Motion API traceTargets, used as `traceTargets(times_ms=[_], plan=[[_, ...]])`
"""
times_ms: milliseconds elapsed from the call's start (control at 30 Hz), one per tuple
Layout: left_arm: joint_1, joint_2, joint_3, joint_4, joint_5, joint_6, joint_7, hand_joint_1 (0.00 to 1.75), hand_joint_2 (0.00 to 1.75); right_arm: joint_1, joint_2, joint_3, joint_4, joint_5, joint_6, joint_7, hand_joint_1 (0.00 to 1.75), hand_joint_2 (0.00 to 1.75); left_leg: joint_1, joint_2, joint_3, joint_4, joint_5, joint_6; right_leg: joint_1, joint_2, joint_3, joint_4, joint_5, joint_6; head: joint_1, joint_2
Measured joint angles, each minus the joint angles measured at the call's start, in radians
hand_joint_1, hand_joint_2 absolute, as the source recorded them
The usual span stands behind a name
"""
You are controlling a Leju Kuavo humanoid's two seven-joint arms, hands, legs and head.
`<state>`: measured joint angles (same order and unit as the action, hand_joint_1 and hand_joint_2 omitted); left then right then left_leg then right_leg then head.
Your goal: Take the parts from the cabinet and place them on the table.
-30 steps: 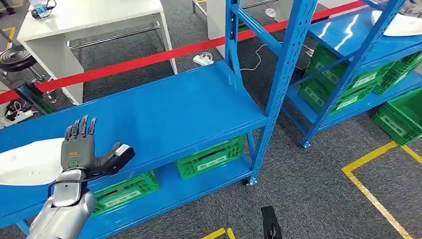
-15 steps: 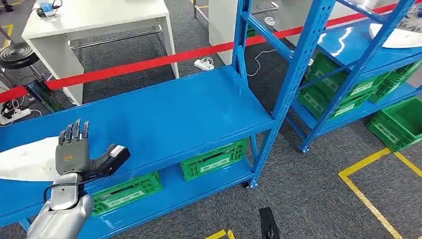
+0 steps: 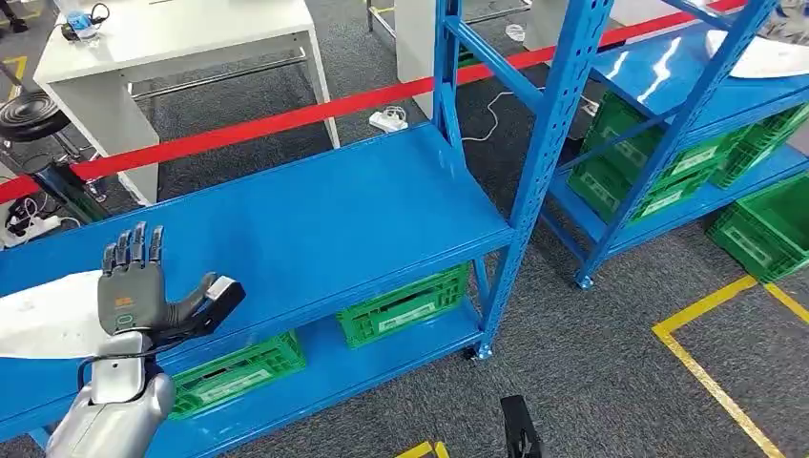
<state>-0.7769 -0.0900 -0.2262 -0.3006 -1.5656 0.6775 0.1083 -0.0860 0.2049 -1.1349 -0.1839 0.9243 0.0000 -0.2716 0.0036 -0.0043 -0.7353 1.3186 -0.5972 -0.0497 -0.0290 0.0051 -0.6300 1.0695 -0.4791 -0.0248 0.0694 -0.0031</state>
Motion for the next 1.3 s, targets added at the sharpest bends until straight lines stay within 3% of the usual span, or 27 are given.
traceTargets(times_ms=[33, 67, 133, 167, 200, 300, 367, 400, 467, 500, 533, 567, 667, 700, 800, 867, 900, 933, 1000, 1033, 1067, 1100, 1167, 1200, 1233, 1267, 1300], plan=[[0.0, 0.002, 0.0, 0.0, 0.0, 0.002, 0.0, 0.0, 0.0, 0.0, 0.0, 0.0, 0.0, 0.0, 0.0, 0.002, 0.0, 0.0, 0.002, 0.0, -0.007, 0.008, 0.011, -0.001, -0.001, 0.001, 0.001, 0.0, -0.001, 0.0, 0.0, 0.0], [-0.002, 0.004, 0.0, -0.001, 0.0, 0.003, 0.001, 0.0, 0.0, 0.0, 0.0, 0.0, 0.0, -0.001, 0.0, 0.002, 0.0, 0.0, 0.003, 0.0, 0.007, -0.027, 0.043, 0.001, -0.002, 0.002, 0.001, 0.0, -0.001, 0.001, 0.0, 0.0], [-0.014, 0.008, 0.0, -0.004, 0.0, 0.003, 0.005, 0.0, 0.0, 0.0, 0.0, 0.0, 0.0, -0.003, 0.0, 0.0, 0.0, 0.0, 0.003, 0.0, 0.08, -0.18, 0.127, 0.007, -0.003, 0.002, 0.006, 0.0, -0.003, 0.006, 0.0, 0.0], [-0.022, 0.009, 0.0, -0.004, 0.0, 0.003, 0.006, 0.0, 0.0, 0.0, 0.001, 0.0, 0.0, -0.003, 0.001, -0.001, 0.0, 0.0, 0.003, 0.0, 0.114, -0.255, 0.143, 0.012, -0.004, 0.002, 0.008, 0.0, -0.004, 0.011, 0.0, 0.0], [-0.029, 0.011, 0.0, -0.004, 0.0, 0.003, 0.011, 0.0, 0.0, -0.001, 0.003, 0.0, 0.0, -0.004, 0.002, -0.001, 0.0, 0.0, -0.005, 0.0, 0.127, -0.275, 0.126, 0.014, 0.002, 0.002, 0.006, 0.001, -0.006, 0.02, -0.001, 0.0], [-0.031, 0.015, 0.0, -0.004, 0.0, 0.003, 0.027, 0.0, 0.0, -0.001, 0.006, 0.0, 0.0, -0.004, 0.006, 0.0, 0.0, 0.0, -0.01, -0.002, 0.128, -0.275, 0.127, 0.032, -0.002, 0.0, 0.014, -0.016, 0.001, 0.041, 0.001, 0.0], [-0.033, 0.018, 0.0, -0.006, 0.0, 0.003, 0.037, 0.0, 0.0, -0.001, 0.008, 0.0, 0.0, -0.003, 0.007, 0.0, 0.0, 0.0, -0.001, -0.001, 0.143, -0.295, 0.138, 0.048, -0.002, -0.002, 0.011, -0.002, -0.007, 0.05, 0.002, 0.0], [-0.037, 0.018, 0.0, -0.006, 0.0, 0.003, 0.039, 0.0, 0.0, -0.001, 0.008, 0.0, 0.0, -0.002, 0.007, 0.001, 0.0, 0.0, -0.001, 0.0, 0.146, -0.296, 0.137, 0.056, 0.002, -0.001, -0.01, 0.039, -0.034, 0.049, 0.003, 0.0], [-0.036, 0.02, 0.0, -0.006, 0.0, 0.002, 0.042, 0.0, 0.0, 0.0, 0.008, 0.0, 0.0, 0.0, 0.009, 0.002, 0.0, 0.0, -0.005, 0.0, 0.146, -0.295, 0.132, 0.065, 0.004, -0.001, -0.091, 0.193, -0.1, 0.05, 0.004, 0.0], [-0.034, 0.021, 0.0, -0.004, 0.0, 0.002, 0.042, 0.0, 0.0, 0.001, 0.008, 0.0, 0.0, 0.002, 0.009, 0.003, 0.0, 0.0, -0.008, 0.0, 0.147, -0.294, 0.13, 0.068, 0.004, -0.001, -0.128, 0.257, -0.117, 0.051, 0.003, 0.0], [-0.031, 0.021, 0.0, -0.003, 0.0, 0.002, 0.042, 0.0, 0.0, 0.002, 0.008, 0.0, 0.0, 0.002, 0.009, 0.004, 0.0, 0.0, -0.01, 0.0, 0.147, -0.292, 0.128, 0.069, 0.004, -0.001, -0.146, 0.279, -0.111, 0.05, 0.004, 0.0], [-0.03, 0.022, 0.0, -0.003, 0.0, 0.003, 0.041, 0.0, 0.0, 0.002, 0.008, 0.0, 0.0, 0.002, 0.009, 0.004, 0.0, 0.0, -0.011, -0.001, 0.149, -0.29, 0.125, 0.07, 0.005, -0.001, -0.14, 0.253, -0.08, 0.049, 0.004, 0.0], [-0.031, 0.024, 0.0, -0.003, 0.0, 0.003, 0.042, 0.0, 0.0, 0.001, 0.008, 0.0, 0.0, 0.003, 0.009, 0.003, 0.0, 0.0, -0.011, -0.004, 0.156, -0.278, 0.107, 0.06, 0.005, -0.003, -0.04, 0.025, 0.044, 0.04, 0.004, 0.0], [-0.032, 0.026, 0.0, -0.003, 0.0, 0.003, 0.042, 0.0, 0.0, 0.0, 0.008, 0.0, 0.0, 0.003, 0.01, 0.005, 0.0, 0.0, -0.02, -0.004, 0.152, -0.27, 0.1, 0.052, 0.012, -0.003, -0.02, 0.0, 0.021, 0.036, 0.003, 0.0], [-0.031, 0.032, 0.0, -0.003, 0.001, 0.003, 0.041, 0.0, 0.0, 0.001, 0.008, 0.0, 0.0, 0.006, 0.011, 0.007, 0.0, 0.0, -0.016, -0.005, 0.155, -0.276, 0.101, 0.04, 0.014, -0.001, -0.023, -0.002, 0.021, 0.024, 0.004, 0.0], [-0.029, 0.037, 0.0, -0.006, 0.007, 0.004, 0.029, 0.0, 0.0, 0.0, 0.008, 0.0, 0.0, 0.008, 0.012, 0.008, 0.0, 0.0, -0.014, -0.004, 0.156, -0.271, 0.089, 0.027, 0.004, -0.001, -0.01, -0.016, 0.025, 0.012, 0.005, 0.0], [-0.031, 0.04, 0.0, -0.005, 0.014, 0.005, 0.016, 0.0, 0.0, 0.0, 0.008, -0.001, 0.0, 0.008, 0.011, 0.008, 0.0, 0.0, -0.013, -0.002, 0.141, -0.236, 0.071, 0.018, 0.002, -0.001, -0.002, -0.022, 0.023, 0.009, -0.005, 0.0], [-0.033, 0.041, 0.0, -0.004, 0.018, 0.005, 0.01, 0.0, 0.0, 0.0, 0.008, -0.001, 0.0, 0.009, 0.011, 0.008, 0.0, 0.0, -0.009, -0.002, 0.112, -0.178, 0.044, 0.011, 0.001, -0.002, 0.001, -0.022, 0.021, 0.005, -0.003, 0.0], [-0.023, 0.042, 0.0, -0.001, 0.025, 0.005, -0.004, 0.0, 0.0, -0.001, 0.008, 0.0, 0.0, 0.01, 0.012, 0.005, 0.0, 0.0, 0.0, -0.002, 0.03, -0.033, -0.004, 0.001, -0.001, -0.002, 0.004, -0.022, 0.018, 0.003, -0.004, 0.0], [-0.017, 0.042, 0.0, 0.0, 0.029, 0.005, -0.012, 0.0, 1.75, -0.001, 0.008, -0.001, 0.0, 0.01, 0.012, 0.005, 0.0, 0.0, 0.004, -0.002, 0.001, 0.007, -0.005, -0.003, -0.003, -0.002, 0.005, -0.022, 0.016, 0.004, -0.004, 0.0], [-0.012, 0.042, 0.0, 0.0, 0.034, 0.003, -0.016, 0.0, 1.75, 0.0, 0.008, -0.001, 0.0, 0.011, 0.014, 0.005, 0.0, 0.0, 0.007, -0.002, -0.002, -0.004, 0.018, -0.006, -0.005, -0.001, 0.008, -0.022, 0.015, 0.006, -0.004, 0.0], [-0.01, 0.042, 0.001, 0.0, 0.037, -0.004, -0.019, 0.0, 1.75, 0.001, 0.008, -0.001, 0.0, 0.011, 0.015, 0.005, 0.0, 0.0, 0.009, -0.002, 0.017, -0.057, 0.06, -0.007, -0.008, 0.0, 0.01, -0.022, 0.012, 0.009, -0.004, 0.0], [-0.012, 0.042, 0.004, 0.0, 0.04, -0.021, -0.019, 0.0, 1.75, 0.001, 0.008, -0.001, 0.0, 0.01, 0.015, 0.005, 0.0, 0.0, 0.014, 0.0, 0.095, -0.227, 0.151, -0.009, -0.013, 0.001, 0.018, -0.022, 0.008, 0.018, -0.005, 0.0], [-0.013, 0.042, 0.006, 0.0, 0.034, -0.027, -0.018, 0.0, 1.75, 0.0, 0.008, -0.001, 0.0, 0.01, 0.015, 0.005, 0.0, 0.0, 0.014, 0.0, 0.118, -0.279, 0.148, -0.009, -0.011, 0.001, 0.019, -0.021, 0.005, 0.026, -0.005, 0.0], [-0.014, 0.04, 0.006, 0.0, 0.027, -0.033, -0.017, 0.0, 1.75, 0.0, 0.008, -0.001, 0.0, 0.009, 0.015, 0.005, 0.0, 0.0, 0.007, -0.004, 0.127, -0.289, 0.144, 0.004, -0.008, 0.004, 0.016, -0.019, 0.003, 0.036, -0.007, 0.0], [-0.013, 0.039, 0.006, 0.0, 0.021, -0.036, -0.017, 0.0, 1.75, 0.0, 0.007, -0.001, 0.0, 0.009, 0.015, 0.005, 0.0, 0.0, 0.011, -0.005, 0.127, -0.293, 0.149, 0.007, -0.003, 0.003, 0.015, -0.018, 0.001, 0.036, -0.001, 0.0], [-0.013, 0.039, 0.006, 0.0, 0.018, -0.039, -0.017, 0.0, 1.75, 0.0, 0.007, -0.001, 0.0, 0.008, 0.015, 0.005, 0.0, 0.0, 0.01, -0.005, 0.126, -0.292, 0.149, 0.007, -0.005, 0.003, 0.017, -0.022, 0.005, 0.018, 0.0, 0.0]])
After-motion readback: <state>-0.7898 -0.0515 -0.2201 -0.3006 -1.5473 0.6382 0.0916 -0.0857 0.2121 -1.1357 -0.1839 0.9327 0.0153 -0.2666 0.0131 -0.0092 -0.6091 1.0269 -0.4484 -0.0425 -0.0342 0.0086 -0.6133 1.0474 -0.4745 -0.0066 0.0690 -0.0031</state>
